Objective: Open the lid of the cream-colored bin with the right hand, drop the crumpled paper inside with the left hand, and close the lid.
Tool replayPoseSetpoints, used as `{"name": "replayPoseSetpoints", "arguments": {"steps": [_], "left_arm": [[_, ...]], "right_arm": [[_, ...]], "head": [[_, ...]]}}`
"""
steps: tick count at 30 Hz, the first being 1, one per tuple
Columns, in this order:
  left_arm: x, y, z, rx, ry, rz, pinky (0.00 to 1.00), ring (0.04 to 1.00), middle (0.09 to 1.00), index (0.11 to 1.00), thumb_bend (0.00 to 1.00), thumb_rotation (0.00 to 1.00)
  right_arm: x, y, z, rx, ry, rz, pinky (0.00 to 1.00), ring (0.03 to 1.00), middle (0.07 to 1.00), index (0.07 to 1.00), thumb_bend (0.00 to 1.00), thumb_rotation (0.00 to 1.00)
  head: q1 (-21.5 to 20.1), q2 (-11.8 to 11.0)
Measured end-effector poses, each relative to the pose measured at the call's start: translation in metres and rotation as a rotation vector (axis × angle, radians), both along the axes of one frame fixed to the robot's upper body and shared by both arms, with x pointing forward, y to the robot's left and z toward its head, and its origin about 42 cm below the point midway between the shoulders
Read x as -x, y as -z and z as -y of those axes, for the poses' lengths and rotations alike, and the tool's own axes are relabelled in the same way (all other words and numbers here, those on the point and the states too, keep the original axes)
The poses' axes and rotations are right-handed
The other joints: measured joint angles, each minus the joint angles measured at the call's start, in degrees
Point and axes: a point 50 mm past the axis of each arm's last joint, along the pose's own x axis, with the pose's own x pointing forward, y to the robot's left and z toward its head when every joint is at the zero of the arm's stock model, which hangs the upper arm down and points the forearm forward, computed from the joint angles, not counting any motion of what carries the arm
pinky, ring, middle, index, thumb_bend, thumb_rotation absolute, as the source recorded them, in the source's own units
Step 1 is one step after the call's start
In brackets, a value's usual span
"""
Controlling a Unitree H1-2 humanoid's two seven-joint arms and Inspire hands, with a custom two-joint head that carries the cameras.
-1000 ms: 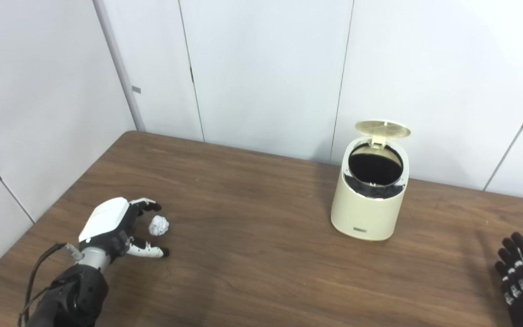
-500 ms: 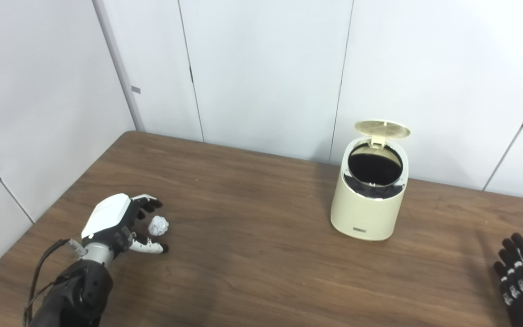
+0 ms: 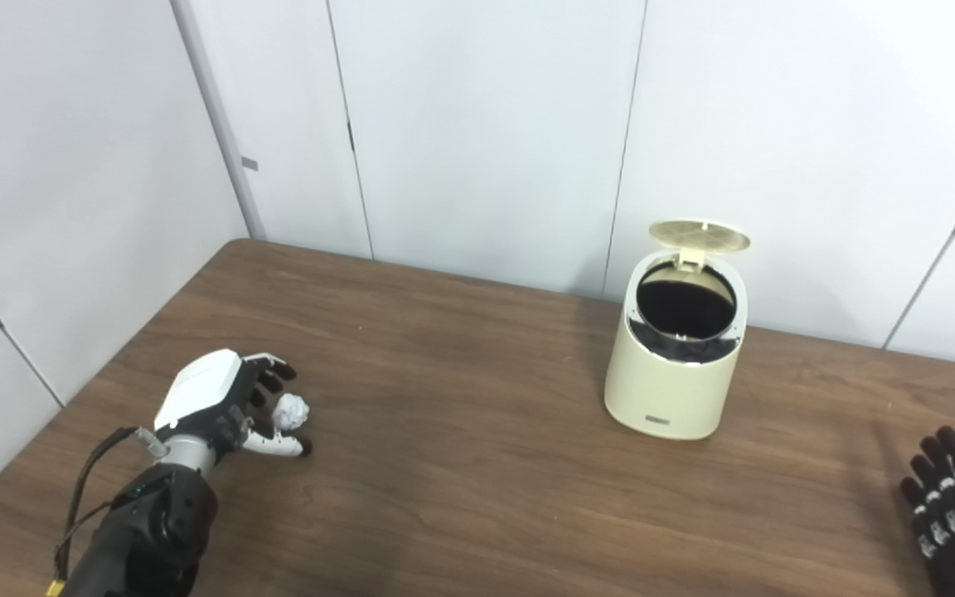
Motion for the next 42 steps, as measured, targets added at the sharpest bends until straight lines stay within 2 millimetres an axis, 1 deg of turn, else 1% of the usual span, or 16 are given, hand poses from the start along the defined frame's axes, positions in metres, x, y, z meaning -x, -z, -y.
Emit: {"name": "replayPoseSetpoints", "arguments": {"steps": [9,13,19,21,22,23,24,26,28,29,30,31,32,33,35,42], "left_arm": [[-0.005,-0.004,0.001,0.005,0.020,-0.022,0.56,0.655,0.720,0.696,0.77,0.00],[-0.006,-0.004,0.001,0.007,0.021,-0.022,0.50,0.605,0.706,0.681,0.77,0.00],[-0.008,-0.005,0.002,0.009,0.025,-0.030,0.49,0.600,0.709,0.684,0.74,0.00],[-0.009,-0.006,0.003,0.015,0.023,-0.034,0.46,0.553,0.627,0.663,0.73,0.00],[-0.010,-0.006,0.004,0.018,0.022,-0.033,0.46,0.545,0.610,0.660,0.73,0.00],[-0.010,-0.005,0.006,0.022,0.021,-0.032,0.44,0.515,0.510,0.592,0.60,0.00],[-0.010,-0.005,0.006,0.022,0.021,-0.032,0.43,0.506,0.476,0.569,0.56,0.00],[-0.011,-0.004,0.007,0.023,0.023,-0.037,0.42,0.490,0.448,0.547,0.53,0.00],[-0.011,-0.001,0.008,0.022,0.023,-0.040,0.43,0.495,0.451,0.532,0.52,0.00],[-0.012,-0.001,0.008,0.022,0.022,-0.040,0.44,0.443,0.468,0.537,0.51,0.00],[-0.012,0.000,0.007,0.021,0.020,-0.039,0.45,0.417,0.482,0.535,0.50,0.00],[-0.013,0.001,0.007,0.019,0.018,-0.037,0.43,0.404,0.496,0.526,0.49,0.00],[-0.014,0.003,0.007,0.017,0.018,-0.037,0.38,0.411,0.508,0.510,0.48,0.00],[-0.015,0.004,0.007,0.015,0.016,-0.034,0.36,0.414,0.515,0.500,0.48,0.00],[-0.018,0.005,0.007,0.014,0.017,-0.033,0.34,0.417,0.525,0.490,0.47,0.00],[-0.019,0.005,0.007,0.005,0.024,-0.036,0.33,0.436,0.533,0.477,0.47,0.00]], "right_arm": [[0.000,-0.001,0.001,-0.038,-0.005,-0.006,1.00,0.997,0.988,1.000,0.51,0.99],[0.001,-0.001,0.001,-0.038,-0.005,-0.008,1.00,0.999,0.995,1.000,0.52,0.97],[0.003,-0.001,0.001,-0.042,-0.007,-0.007,1.00,0.990,0.987,1.000,0.50,0.96],[0.003,-0.001,0.001,-0.046,-0.008,-0.007,0.99,0.983,0.988,1.000,0.50,0.95],[0.003,-0.001,0.002,-0.050,-0.007,-0.007,0.98,0.981,0.988,1.000,0.50,0.94],[0.003,-0.001,0.002,-0.053,-0.007,-0.007,0.97,0.977,0.989,1.000,0.51,0.93],[0.003,-0.001,0.002,-0.056,-0.007,-0.007,0.97,0.975,0.989,1.000,0.51,0.93],[0.003,-0.001,0.003,-0.063,-0.005,-0.006,0.96,0.974,0.988,1.000,0.51,0.93],[0.003,-0.001,0.004,-0.070,-0.004,-0.005,0.96,0.973,0.986,1.000,0.50,0.94],[0.004,-0.001,0.004,-0.073,-0.005,-0.005,0.95,0.970,0.985,1.000,0.50,0.93],[0.004,-0.001,0.005,-0.074,-0.006,-0.004,0.94,0.968,0.983,1.000,0.50,0.92],[0.004,-0.001,0.005,-0.074,-0.007,-0.004,0.93,0.967,0.983,1.000,0.50,0.92],[0.004,-0.001,0.005,-0.074,-0.008,-0.004,0.92,0.968,0.984,1.000,0.50,0.92],[0.004,-0.001,0.005,-0.073,-0.009,-0.004,0.92,0.969,0.985,1.000,0.50,0.92],[0.004,-0.001,0.006,-0.069,-0.011,-0.003,0.92,0.970,0.986,1.000,0.50,0.93],[0.004,-0.001,0.012,-0.065,-0.008,-0.003,0.94,0.966,0.982,1.000,0.49,0.94]], "head": [[-0.1,0.3],[-0.4,0.5],[-0.4,0.7],[-0.5,0.8],[-0.5,0.8],[-0.5,0.8],[-0.5,0.8],[-0.4,0.9],[-0.4,0.9],[-0.4,0.9],[-0.4,0.9],[-0.4,0.9],[-0.4,1.0],[-0.4,0.9],[-0.4,1.0],[-0.7,0.9]]}}
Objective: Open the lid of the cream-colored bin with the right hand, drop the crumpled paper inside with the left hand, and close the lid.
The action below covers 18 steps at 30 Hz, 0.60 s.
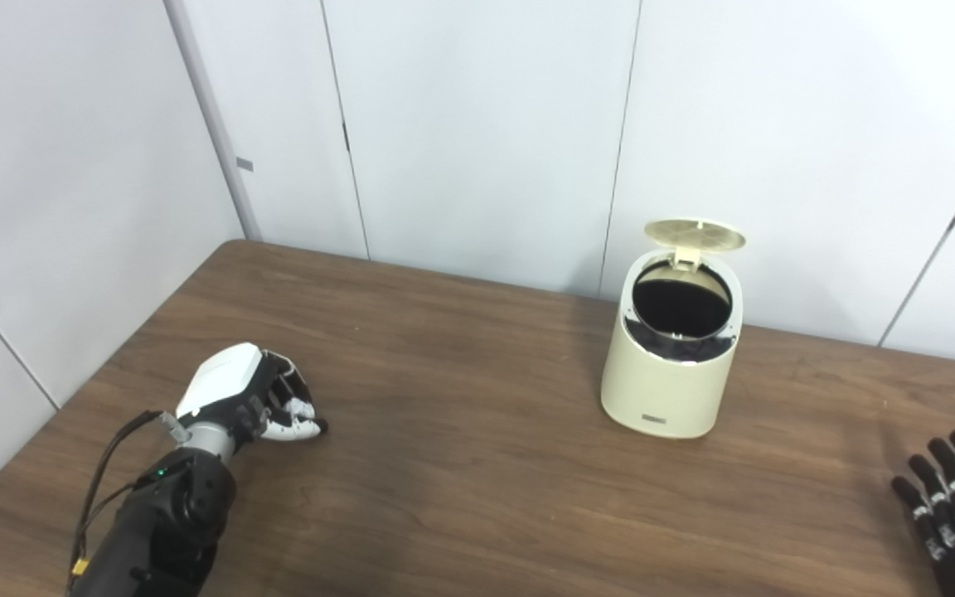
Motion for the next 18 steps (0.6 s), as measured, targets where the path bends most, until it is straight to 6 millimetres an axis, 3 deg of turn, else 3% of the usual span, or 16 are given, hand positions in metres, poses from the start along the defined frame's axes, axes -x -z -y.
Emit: {"name": "replayPoseSetpoints", "arguments": {"steps": [8,18], "left_arm": [[0.000,-0.001,0.000,0.002,0.003,0.002,0.32,0.434,0.536,0.476,0.47,0.00],[0.003,-0.014,0.015,0.019,0.060,0.048,0.29,0.412,0.515,0.503,0.47,0.00]], "right_arm": [[0.000,0.000,0.000,-0.012,-0.012,0.003,0.97,0.974,0.987,1.000,0.50,0.95],[0.000,0.000,-0.003,-0.022,-0.008,0.002,0.98,0.978,0.992,1.000,0.48,0.94]], "head": [[-0.3,0.0],[-1.1,-0.1]]}}
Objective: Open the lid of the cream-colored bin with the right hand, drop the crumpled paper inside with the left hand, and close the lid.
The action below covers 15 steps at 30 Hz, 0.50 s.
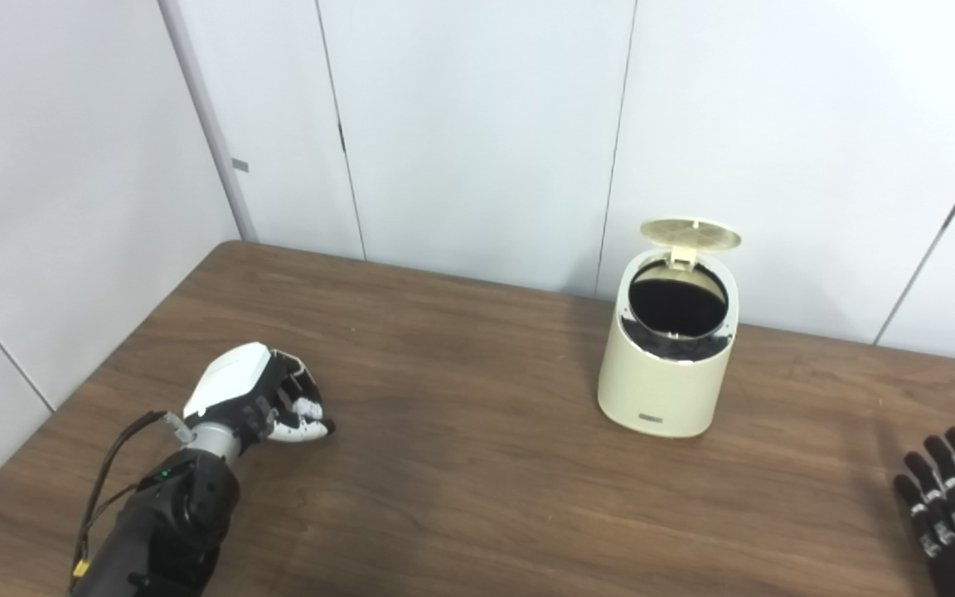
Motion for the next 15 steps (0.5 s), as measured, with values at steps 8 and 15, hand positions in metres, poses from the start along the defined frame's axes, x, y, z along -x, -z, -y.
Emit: {"name": "replayPoseSetpoints", "arguments": {"steps": [8,15], "left_arm": [[0.003,-0.022,0.024,0.009,0.073,0.071,0.27,0.391,0.486,0.518,0.47,0.00],[-0.011,-0.039,0.039,-0.012,0.128,0.110,0.31,0.412,0.506,0.499,0.47,0.00]], "right_arm": [[-0.001,0.001,-0.004,0.003,0.019,-0.002,0.97,0.973,0.984,0.999,0.50,0.95],[-0.003,0.001,-0.009,0.025,0.021,0.002,0.97,0.976,0.991,1.000,0.51,0.96]], "head": [[-0.4,-0.1],[-1.1,-0.3]]}}
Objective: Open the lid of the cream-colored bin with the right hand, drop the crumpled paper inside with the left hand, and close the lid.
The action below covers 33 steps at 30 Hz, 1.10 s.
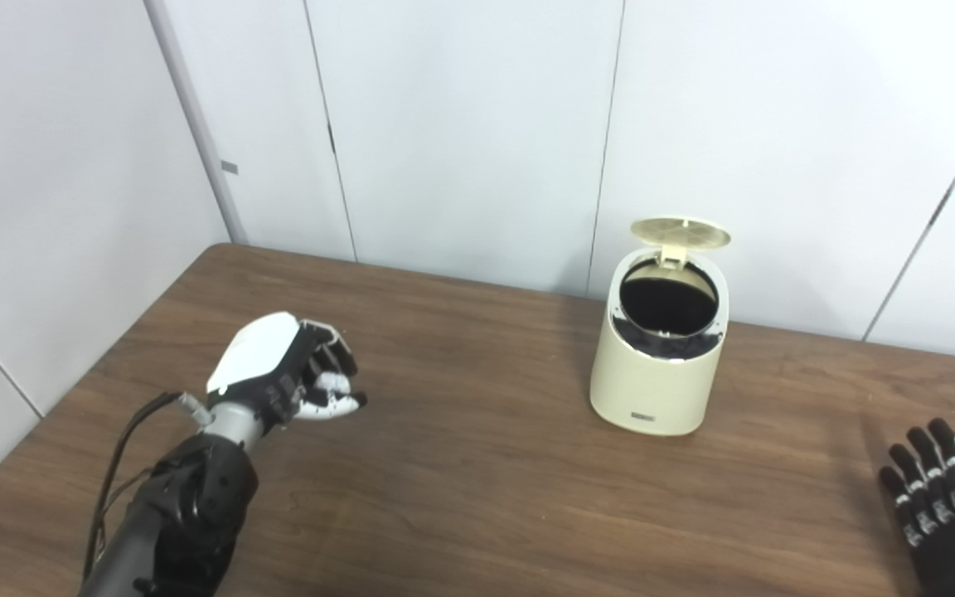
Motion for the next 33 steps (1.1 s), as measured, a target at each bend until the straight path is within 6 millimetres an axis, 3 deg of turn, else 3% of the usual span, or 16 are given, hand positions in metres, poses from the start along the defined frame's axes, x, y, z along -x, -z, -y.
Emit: {"name": "replayPoseSetpoints", "arguments": {"steps": [7,12,22,25,33], "left_arm": [[-0.008,-0.012,0.018,0.002,0.053,0.022,0.31,0.385,0.477,0.501,0.47,0.00],[-0.013,-0.015,0.027,0.005,0.084,0.035,0.34,0.408,0.504,0.490,0.47,0.00],[-0.021,-0.035,0.047,-0.022,0.142,0.082,0.28,0.377,0.469,0.542,0.46,0.00],[-0.025,-0.037,0.057,-0.025,0.158,0.085,0.32,0.379,0.461,0.534,0.47,0.00],[-0.031,-0.041,0.075,-0.018,0.192,0.101,0.28,0.377,0.470,0.543,0.46,0.00]], "right_arm": [[-0.001,0.002,-0.001,-0.003,0.002,0.009,1.00,0.989,0.997,1.000,0.50,0.97],[-0.004,0.003,-0.006,0.007,-0.004,0.015,1.00,0.987,0.994,0.998,0.51,0.98],[-0.004,0.003,-0.009,0.006,-0.001,0.014,0.99,0.976,0.982,0.980,0.50,0.97],[-0.006,0.003,-0.013,-0.009,0.005,0.016,1.00,0.984,0.983,0.981,0.51,0.99],[-0.007,0.002,-0.017,0.003,0.002,0.016,1.00,0.987,0.983,0.979,0.48,1.00]], "head": [[-1.3,-0.4],[-2.5,-0.7],[-4.0,-1.0],[-5.4,-1.1],[-6.7,-0.7]]}}
